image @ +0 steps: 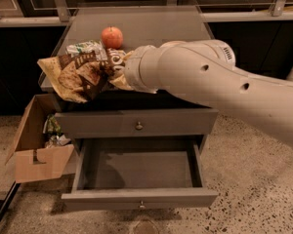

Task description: Pick brown chip bag from middle drawer and place on counter

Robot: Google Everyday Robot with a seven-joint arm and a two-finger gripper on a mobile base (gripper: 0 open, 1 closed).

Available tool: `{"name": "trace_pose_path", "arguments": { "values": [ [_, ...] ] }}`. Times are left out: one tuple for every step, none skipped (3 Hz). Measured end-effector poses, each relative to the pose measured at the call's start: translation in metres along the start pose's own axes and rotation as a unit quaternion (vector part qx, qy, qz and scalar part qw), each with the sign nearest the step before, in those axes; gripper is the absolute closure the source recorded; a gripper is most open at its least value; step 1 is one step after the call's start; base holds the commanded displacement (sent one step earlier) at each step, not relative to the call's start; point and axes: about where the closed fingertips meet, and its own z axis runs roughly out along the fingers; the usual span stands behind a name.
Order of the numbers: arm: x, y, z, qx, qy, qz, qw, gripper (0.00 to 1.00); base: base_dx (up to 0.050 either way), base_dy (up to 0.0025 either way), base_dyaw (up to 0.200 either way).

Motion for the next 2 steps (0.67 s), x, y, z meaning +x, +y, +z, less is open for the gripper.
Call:
{"name": "trace_pose_path", "arguments": {
  "values": [
    [0.003,-0.017,0.013,0.006,0.004,0.005,1.0000,1.00,0.000,0.00000,0.000],
    [0.001,-0.037,0.029,0.007,0.012,-0.001,0.9999,1.00,0.000,0.00000,0.000]
  ]
}}
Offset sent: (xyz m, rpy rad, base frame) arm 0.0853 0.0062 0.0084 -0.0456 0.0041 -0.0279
